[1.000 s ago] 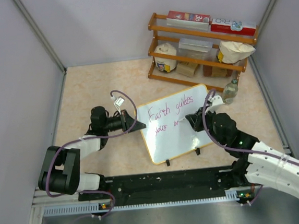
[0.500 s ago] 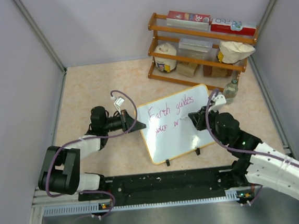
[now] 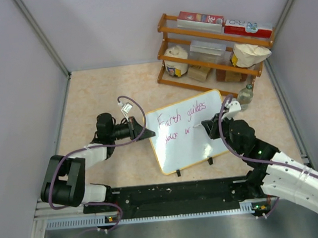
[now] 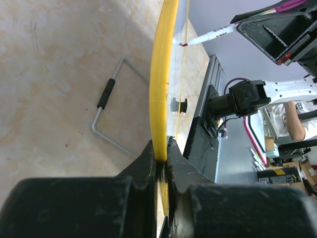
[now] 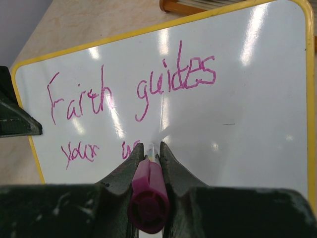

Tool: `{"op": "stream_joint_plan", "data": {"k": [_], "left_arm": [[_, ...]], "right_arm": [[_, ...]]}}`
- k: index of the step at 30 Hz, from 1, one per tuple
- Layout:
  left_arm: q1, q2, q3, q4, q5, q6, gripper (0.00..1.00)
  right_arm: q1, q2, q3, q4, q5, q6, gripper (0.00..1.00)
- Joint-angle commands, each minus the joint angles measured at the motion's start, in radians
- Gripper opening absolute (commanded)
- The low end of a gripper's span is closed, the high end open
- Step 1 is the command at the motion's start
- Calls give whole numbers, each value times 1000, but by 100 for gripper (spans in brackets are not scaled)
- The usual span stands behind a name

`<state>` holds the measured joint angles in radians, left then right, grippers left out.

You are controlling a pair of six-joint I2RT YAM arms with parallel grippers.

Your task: Write a sentence on the whiteboard

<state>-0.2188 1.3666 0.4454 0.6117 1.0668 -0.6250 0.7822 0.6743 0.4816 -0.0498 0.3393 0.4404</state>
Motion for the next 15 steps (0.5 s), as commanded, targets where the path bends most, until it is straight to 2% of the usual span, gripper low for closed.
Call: {"op": "stream_joint_plan", "data": {"k": [1, 15], "left_arm": [[-19, 11, 13, 0, -16, 91, 0], [-19, 11, 12, -1, -16, 91, 0]], "right_arm": [[-11, 16, 9, 27, -9, -9, 0], [-9, 16, -8, -1, -71, 11, 0]]}}
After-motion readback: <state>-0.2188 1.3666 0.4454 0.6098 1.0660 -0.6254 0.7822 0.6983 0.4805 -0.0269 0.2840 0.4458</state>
